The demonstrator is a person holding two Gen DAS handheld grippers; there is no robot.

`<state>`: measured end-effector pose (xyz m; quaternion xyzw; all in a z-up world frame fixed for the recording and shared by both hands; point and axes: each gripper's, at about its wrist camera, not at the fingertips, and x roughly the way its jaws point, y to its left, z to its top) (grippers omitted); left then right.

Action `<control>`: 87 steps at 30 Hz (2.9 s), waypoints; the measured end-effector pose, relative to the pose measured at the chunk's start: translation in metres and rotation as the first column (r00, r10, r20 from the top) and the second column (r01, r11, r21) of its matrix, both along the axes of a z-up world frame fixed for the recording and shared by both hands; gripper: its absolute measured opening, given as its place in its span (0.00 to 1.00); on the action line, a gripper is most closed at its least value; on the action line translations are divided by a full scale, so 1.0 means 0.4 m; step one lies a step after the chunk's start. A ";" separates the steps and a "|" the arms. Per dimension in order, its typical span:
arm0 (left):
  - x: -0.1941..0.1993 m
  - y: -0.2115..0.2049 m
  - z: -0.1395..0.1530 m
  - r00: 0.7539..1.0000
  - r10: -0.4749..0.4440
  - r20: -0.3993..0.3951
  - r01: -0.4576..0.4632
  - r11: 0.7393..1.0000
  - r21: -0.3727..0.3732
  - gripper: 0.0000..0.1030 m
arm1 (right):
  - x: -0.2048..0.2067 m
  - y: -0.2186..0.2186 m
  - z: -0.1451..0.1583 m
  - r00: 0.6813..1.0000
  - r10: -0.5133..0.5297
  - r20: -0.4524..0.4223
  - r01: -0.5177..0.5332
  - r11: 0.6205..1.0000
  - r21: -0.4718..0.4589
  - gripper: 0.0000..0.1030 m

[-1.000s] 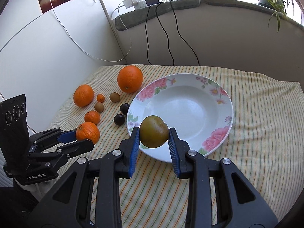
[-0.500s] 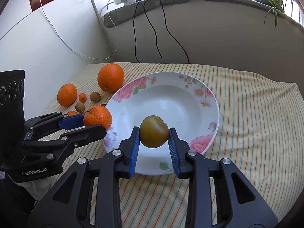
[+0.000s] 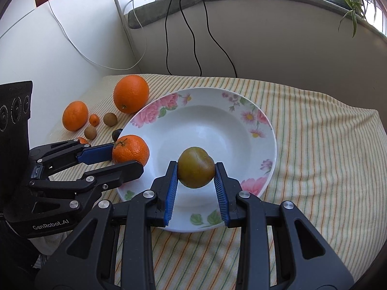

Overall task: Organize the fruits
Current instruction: 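Carry the tangerine and kiwi over the white plate and open both grippers, then grasp another tangerine with the left gripper while the right gripper grasps a brown kiwi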

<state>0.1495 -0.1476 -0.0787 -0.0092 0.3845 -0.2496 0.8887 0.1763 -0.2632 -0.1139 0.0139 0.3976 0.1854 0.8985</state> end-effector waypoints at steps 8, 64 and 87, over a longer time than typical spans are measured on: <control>-0.002 0.001 0.000 1.000 0.004 0.007 -0.004 1.000 0.007 0.38 | -0.001 -0.003 0.000 1.000 -0.012 0.003 0.012 1.000 -0.009 0.37; -0.102 0.369 -0.026 0.965 0.263 0.004 -0.263 0.965 -0.012 0.48 | -0.005 0.326 0.114 0.961 0.273 0.052 -0.270 0.961 -0.058 0.62; -0.033 0.355 -0.065 0.979 0.185 -0.083 -0.187 0.982 -0.024 0.48 | 0.212 0.520 -0.022 0.950 0.242 -0.195 -0.266 0.958 -0.108 0.44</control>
